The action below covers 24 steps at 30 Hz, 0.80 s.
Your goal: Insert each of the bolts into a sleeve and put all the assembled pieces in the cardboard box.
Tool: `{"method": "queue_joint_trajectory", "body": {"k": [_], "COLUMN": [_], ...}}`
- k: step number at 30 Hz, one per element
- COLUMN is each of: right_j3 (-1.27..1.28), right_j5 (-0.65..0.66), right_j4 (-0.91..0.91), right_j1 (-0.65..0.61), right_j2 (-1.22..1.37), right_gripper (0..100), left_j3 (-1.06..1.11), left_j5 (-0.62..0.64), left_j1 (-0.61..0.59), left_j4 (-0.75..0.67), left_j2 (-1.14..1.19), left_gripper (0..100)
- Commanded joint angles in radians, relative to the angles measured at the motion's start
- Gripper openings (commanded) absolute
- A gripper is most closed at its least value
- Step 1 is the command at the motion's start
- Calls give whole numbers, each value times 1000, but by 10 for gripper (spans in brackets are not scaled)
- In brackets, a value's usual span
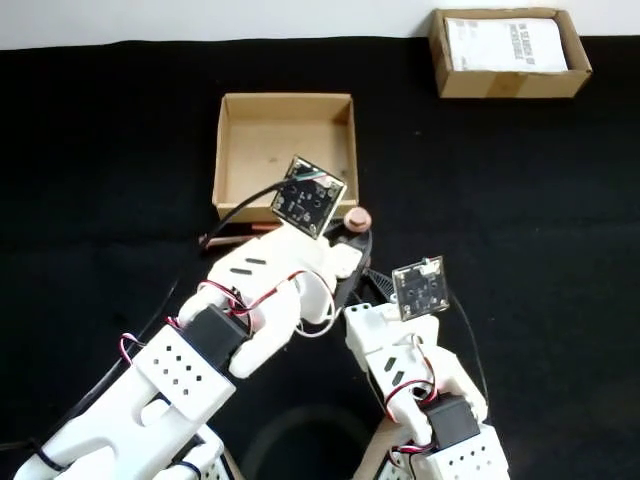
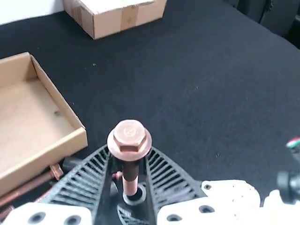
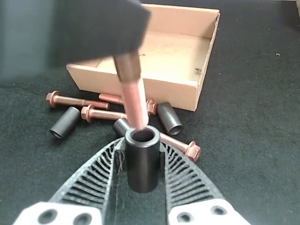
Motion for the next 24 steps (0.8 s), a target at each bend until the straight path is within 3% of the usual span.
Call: {"method": "queue_joint_trajectory", "body": {"k": [1, 14, 24], "right_j3": [-1, -12, -12], "right_j5": [-2, -2, -2], "right_j4": [-24, -24, -22], "right_j1": [-5, -8, -8], "right_j2": [-12, -12, -12], "right_gripper": [7, 7, 7], "left_j3": [-48, 18, -65], "left_j5": [49, 77, 71], "left_j1": [8, 54, -18], "left_j4": [2, -2, -21], "left_j2": [-7, -5, -5], "left_gripper": [8, 8, 8]}}
